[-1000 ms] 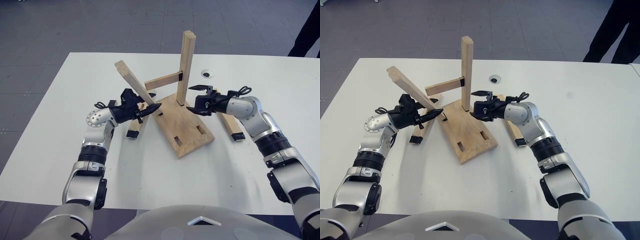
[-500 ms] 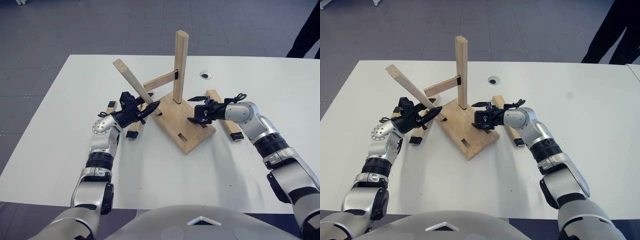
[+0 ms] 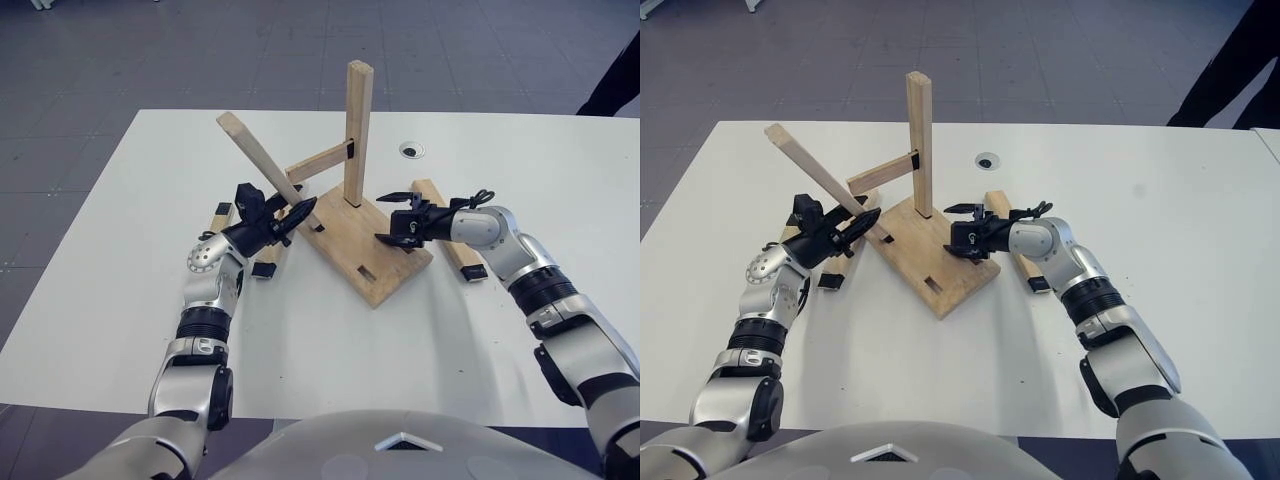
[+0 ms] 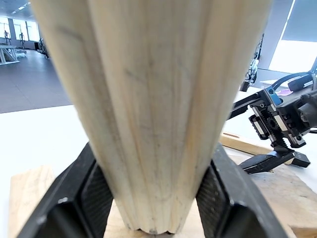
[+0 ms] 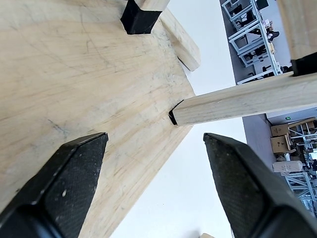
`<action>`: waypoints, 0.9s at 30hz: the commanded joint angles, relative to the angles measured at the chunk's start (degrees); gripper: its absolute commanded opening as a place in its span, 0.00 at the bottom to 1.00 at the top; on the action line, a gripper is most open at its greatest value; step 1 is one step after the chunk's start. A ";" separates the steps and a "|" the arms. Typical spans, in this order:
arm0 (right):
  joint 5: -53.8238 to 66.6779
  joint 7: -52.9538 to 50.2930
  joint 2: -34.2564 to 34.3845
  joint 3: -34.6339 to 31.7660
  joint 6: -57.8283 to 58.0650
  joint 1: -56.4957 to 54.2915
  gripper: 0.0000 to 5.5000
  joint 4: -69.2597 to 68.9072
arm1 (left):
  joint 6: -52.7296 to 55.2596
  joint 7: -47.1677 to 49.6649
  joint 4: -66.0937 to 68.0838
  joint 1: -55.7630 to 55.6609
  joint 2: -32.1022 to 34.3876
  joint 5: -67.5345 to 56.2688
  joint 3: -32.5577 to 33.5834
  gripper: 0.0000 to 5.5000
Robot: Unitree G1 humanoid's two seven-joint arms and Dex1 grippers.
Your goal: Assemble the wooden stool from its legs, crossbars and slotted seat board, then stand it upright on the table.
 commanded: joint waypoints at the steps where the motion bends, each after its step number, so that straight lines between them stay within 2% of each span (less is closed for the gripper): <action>1: -6.77 3.19 -2.75 5.76 3.30 7.96 0.65 5.86 | 7.06 1.77 2.76 3.93 0.55 1.12 -0.25 0.37; 7: -6.66 3.22 -2.94 6.12 3.39 8.31 0.65 5.42 | 9.62 0.76 2.66 3.64 1.40 3.17 -2.83 0.37; 15: -6.56 3.17 -2.75 6.22 3.49 8.36 0.65 5.49 | 4.67 2.58 6.13 1.69 3.90 9.69 -8.67 0.37; 23: -6.36 3.19 -3.24 6.34 3.34 9.01 0.65 5.05 | 14.29 1.14 6.98 1.18 4.84 4.96 -7.58 0.37; 27: -6.36 3.26 -3.29 6.32 3.30 8.84 0.65 5.17 | 15.92 -0.78 5.03 2.08 6.16 7.02 -10.73 0.37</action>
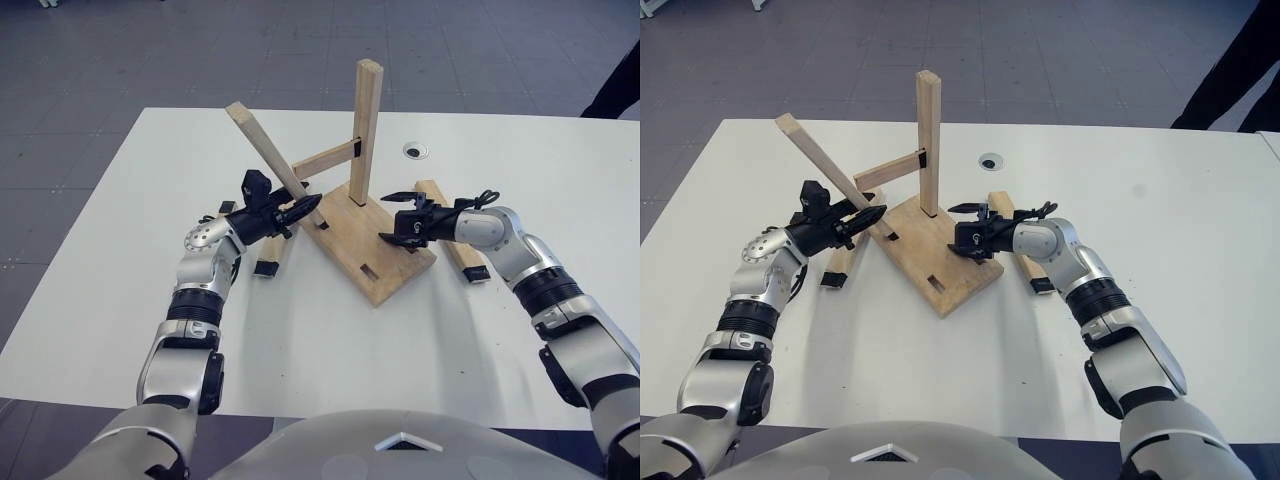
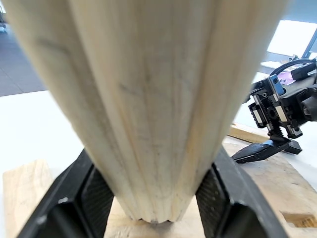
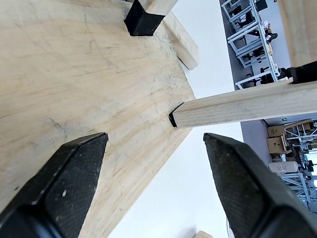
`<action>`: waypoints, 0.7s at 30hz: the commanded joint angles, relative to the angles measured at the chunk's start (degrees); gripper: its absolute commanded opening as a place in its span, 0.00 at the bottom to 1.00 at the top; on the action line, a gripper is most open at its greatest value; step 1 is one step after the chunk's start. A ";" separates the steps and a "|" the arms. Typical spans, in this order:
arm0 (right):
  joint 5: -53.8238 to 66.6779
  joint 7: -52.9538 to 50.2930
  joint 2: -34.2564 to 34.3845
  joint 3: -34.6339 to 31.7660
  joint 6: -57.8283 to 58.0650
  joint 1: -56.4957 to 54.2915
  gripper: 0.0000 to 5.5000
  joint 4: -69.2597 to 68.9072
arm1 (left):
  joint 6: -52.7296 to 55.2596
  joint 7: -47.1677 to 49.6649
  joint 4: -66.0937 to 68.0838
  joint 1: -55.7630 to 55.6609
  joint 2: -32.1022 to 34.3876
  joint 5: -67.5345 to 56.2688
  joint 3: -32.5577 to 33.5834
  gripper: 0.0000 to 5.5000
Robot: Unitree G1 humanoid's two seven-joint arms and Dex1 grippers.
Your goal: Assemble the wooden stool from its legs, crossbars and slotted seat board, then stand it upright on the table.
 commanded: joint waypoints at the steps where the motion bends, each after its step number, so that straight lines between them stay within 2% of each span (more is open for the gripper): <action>1: -6.38 4.19 -2.03 6.06 3.71 8.49 0.65 5.49 | 8.10 -0.22 3.66 7.03 2.30 7.36 -6.27 0.37; 8: -6.40 3.73 -2.03 6.00 4.12 9.26 0.65 5.00 | 12.61 -1.76 9.62 -0.94 7.35 10.92 -11.33 0.37; 21: -6.30 2.63 -1.76 6.30 4.83 9.83 0.65 4.87 | 12.03 -0.87 17.25 -9.74 6.79 16.29 -19.80 0.37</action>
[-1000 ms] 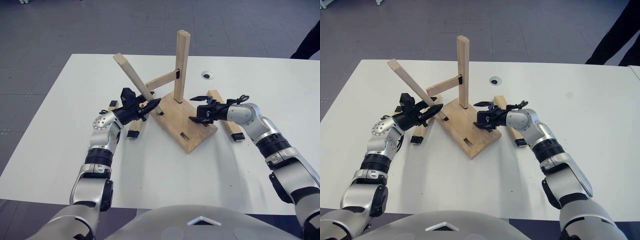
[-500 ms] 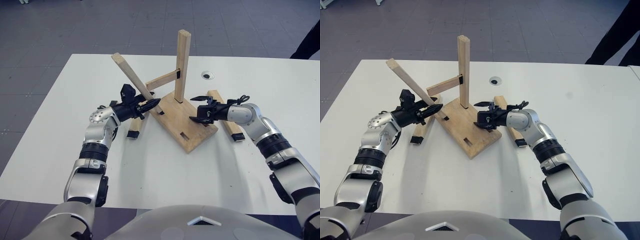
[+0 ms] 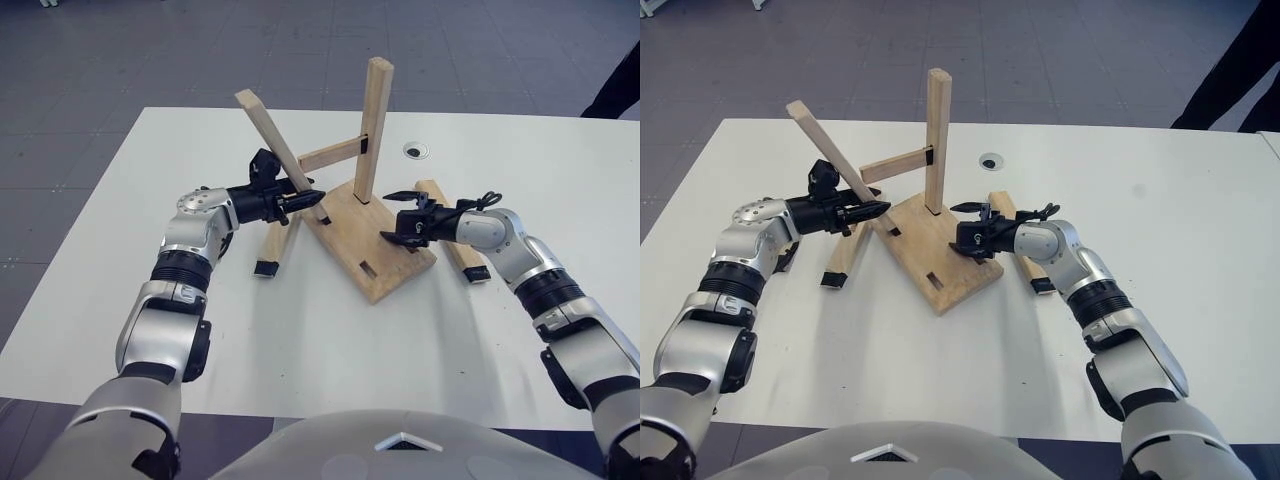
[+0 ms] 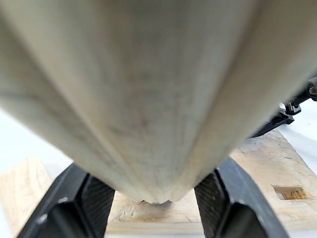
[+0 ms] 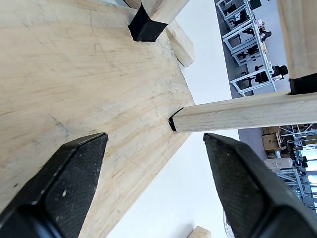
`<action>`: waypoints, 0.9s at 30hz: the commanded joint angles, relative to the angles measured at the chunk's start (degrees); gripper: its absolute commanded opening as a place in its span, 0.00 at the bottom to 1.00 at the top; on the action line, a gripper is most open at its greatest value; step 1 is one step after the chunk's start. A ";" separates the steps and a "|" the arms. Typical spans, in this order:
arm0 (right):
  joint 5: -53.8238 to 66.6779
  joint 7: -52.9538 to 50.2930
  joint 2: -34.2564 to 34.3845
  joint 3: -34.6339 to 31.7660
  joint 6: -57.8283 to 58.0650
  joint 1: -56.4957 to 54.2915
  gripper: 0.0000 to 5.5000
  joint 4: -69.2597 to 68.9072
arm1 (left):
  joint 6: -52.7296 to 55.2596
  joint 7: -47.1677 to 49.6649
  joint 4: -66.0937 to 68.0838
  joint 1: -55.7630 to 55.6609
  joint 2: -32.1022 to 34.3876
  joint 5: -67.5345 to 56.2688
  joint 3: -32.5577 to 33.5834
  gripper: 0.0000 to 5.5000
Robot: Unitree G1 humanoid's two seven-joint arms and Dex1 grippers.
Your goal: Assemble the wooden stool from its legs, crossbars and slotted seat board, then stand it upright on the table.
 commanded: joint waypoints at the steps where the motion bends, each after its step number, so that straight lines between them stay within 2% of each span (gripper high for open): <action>1: -6.33 4.62 -1.30 6.39 4.75 9.29 0.65 5.25 | 5.26 2.74 8.07 2.86 1.27 15.09 -10.31 0.37; 5: -5.94 3.93 -1.51 6.05 4.48 9.89 0.65 4.24 | 3.14 4.33 8.22 4.58 1.06 13.34 -9.38 0.37; 8: -2.04 4.35 -1.97 2.79 6.97 10.53 0.65 -0.79 | 1.83 5.70 7.47 7.20 1.09 13.43 -9.57 0.37; 13: 8.58 8.99 -4.15 -5.44 17.78 9.41 0.65 -22.02 | 3.11 5.93 4.20 12.10 0.96 11.15 -8.37 0.37; 17: 14.06 15.53 -4.02 -8.46 24.73 1.33 0.65 -29.50 | 4.21 5.46 2.44 13.22 1.06 9.19 -7.05 0.37; 21: 15.72 21.45 -0.60 -8.79 24.35 -14.47 0.65 -20.93 | 6.01 5.17 1.52 14.48 0.48 6.77 -5.20 0.37; 27: 12.55 22.58 6.56 -5.60 16.74 -26.87 0.65 -2.67 | 8.36 5.48 -1.19 18.13 -1.44 3.77 -2.66 0.37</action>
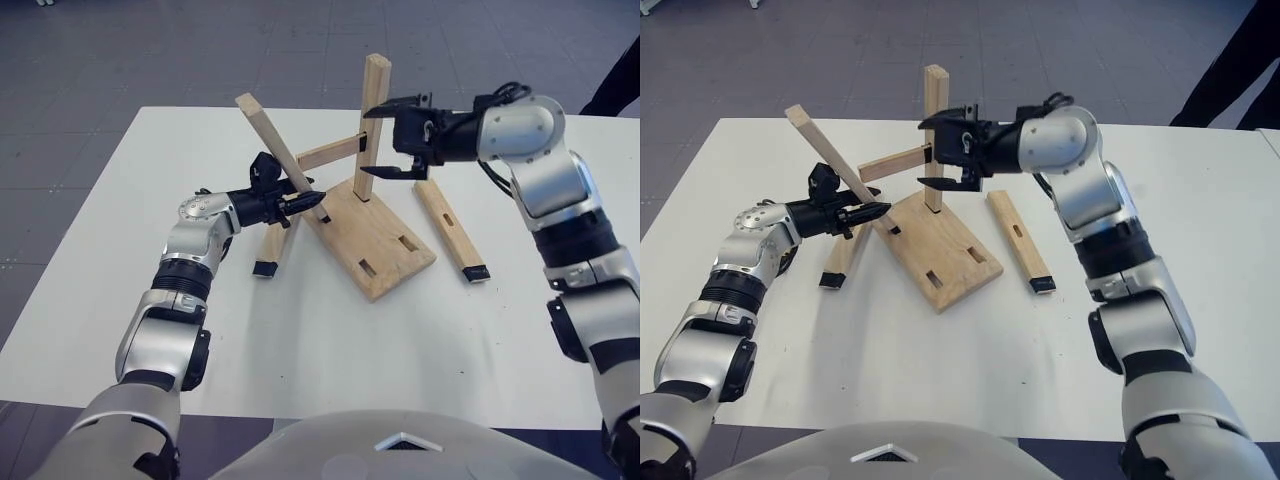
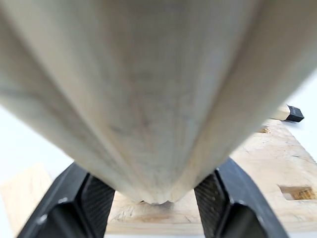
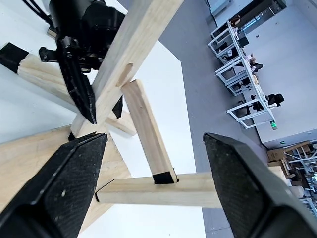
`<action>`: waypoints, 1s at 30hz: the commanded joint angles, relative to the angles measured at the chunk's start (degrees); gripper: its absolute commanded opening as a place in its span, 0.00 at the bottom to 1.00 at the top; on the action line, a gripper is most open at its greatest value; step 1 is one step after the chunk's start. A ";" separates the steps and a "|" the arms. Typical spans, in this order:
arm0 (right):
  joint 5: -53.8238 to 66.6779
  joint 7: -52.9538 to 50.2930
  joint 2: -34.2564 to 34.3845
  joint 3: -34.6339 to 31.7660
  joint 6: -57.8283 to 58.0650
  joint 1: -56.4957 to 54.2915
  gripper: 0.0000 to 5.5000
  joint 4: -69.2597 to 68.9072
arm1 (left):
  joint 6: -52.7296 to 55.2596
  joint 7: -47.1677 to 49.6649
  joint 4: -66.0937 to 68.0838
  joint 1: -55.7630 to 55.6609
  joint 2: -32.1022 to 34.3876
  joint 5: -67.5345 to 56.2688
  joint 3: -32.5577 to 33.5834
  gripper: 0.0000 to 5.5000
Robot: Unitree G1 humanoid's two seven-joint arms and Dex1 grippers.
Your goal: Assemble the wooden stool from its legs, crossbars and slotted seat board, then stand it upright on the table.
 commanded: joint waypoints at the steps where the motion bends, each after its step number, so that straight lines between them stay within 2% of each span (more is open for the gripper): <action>1: -2.92 1.07 5.77 2.33 -6.03 -9.35 0.65 13.87 | 11.52 2.19 3.58 13.80 -1.45 4.41 -3.32 0.37; 7: -5.47 3.72 12.56 4.00 -13.68 -19.44 0.65 32.10 | 15.11 1.78 1.80 13.58 -1.55 3.88 -3.97 0.37; 12: -5.40 12.88 15.81 3.44 -13.80 -26.48 0.65 43.41 | 15.03 2.12 2.75 10.54 -1.68 5.46 -4.49 0.37; 15: -7.28 13.07 16.81 3.68 -13.86 -29.67 0.65 48.16 | 14.86 1.78 2.56 10.53 -1.41 5.92 -4.90 0.37; 27: -11.82 9.18 20.92 2.07 -10.89 -33.38 0.21 54.60 | 14.22 1.56 3.97 8.02 -1.49 9.12 -9.19 0.37; 30: -12.12 8.51 20.58 1.22 -9.84 -33.70 0.21 55.06 | 13.73 1.40 4.94 7.27 -1.12 9.34 -9.65 0.37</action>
